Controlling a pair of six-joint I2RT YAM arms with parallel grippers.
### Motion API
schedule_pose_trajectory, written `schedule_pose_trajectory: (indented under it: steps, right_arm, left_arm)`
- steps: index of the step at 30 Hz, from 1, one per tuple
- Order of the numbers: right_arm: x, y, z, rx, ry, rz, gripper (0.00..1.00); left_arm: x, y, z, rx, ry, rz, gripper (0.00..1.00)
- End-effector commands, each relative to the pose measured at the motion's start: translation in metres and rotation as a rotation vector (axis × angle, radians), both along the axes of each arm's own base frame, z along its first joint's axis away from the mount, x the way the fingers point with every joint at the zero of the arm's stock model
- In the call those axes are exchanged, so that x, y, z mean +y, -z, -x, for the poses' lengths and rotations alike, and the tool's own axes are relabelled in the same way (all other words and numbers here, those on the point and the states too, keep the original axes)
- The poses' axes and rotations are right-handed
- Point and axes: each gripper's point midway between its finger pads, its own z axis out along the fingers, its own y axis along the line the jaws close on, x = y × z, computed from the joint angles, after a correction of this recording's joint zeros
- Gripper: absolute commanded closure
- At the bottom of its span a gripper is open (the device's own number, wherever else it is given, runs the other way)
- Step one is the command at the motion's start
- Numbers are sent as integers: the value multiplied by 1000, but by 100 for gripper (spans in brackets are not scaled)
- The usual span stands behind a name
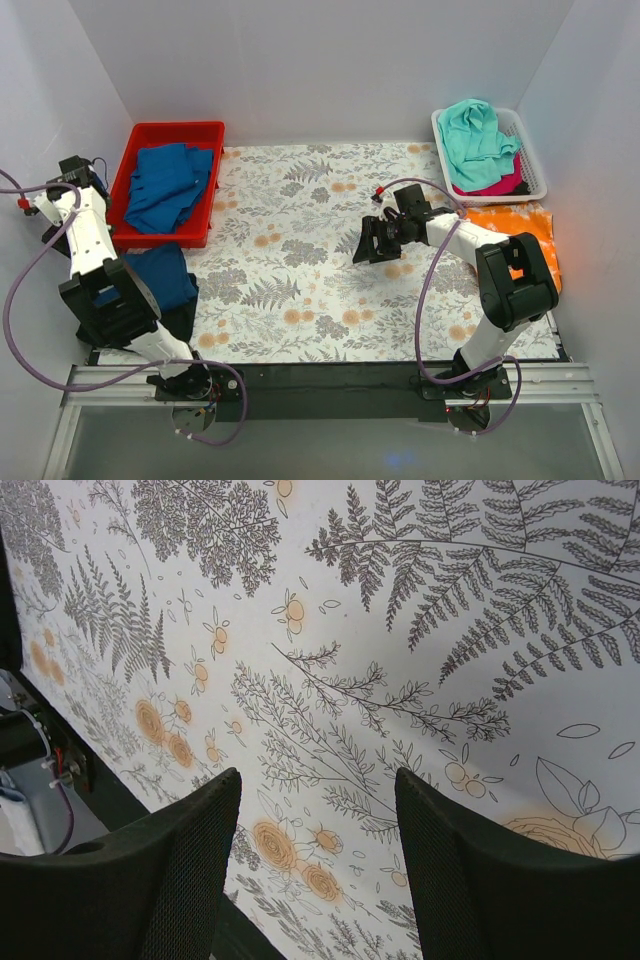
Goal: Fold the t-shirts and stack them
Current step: Put the neatly folded tshirt into the corner of the board with the left arm
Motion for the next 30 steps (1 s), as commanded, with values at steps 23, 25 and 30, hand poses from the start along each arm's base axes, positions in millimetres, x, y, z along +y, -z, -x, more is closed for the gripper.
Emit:
schedule_pose_trajectory:
  steps: [23, 25, 30]
  right_arm:
    - [-2, -12, -1, -46, 6, -15, 32]
    - [-3, -10, 2, -43, 7, -14, 32]
    - [-3, -6, 5, -33, 10, -18, 32]
  left_arm:
    - [-205, 81, -34, -321, 531, 516, 41]
    - [-195, 83, -27, -279, 488, 457, 41]
    - [-191, 84, -12, -221, 461, 396, 41]
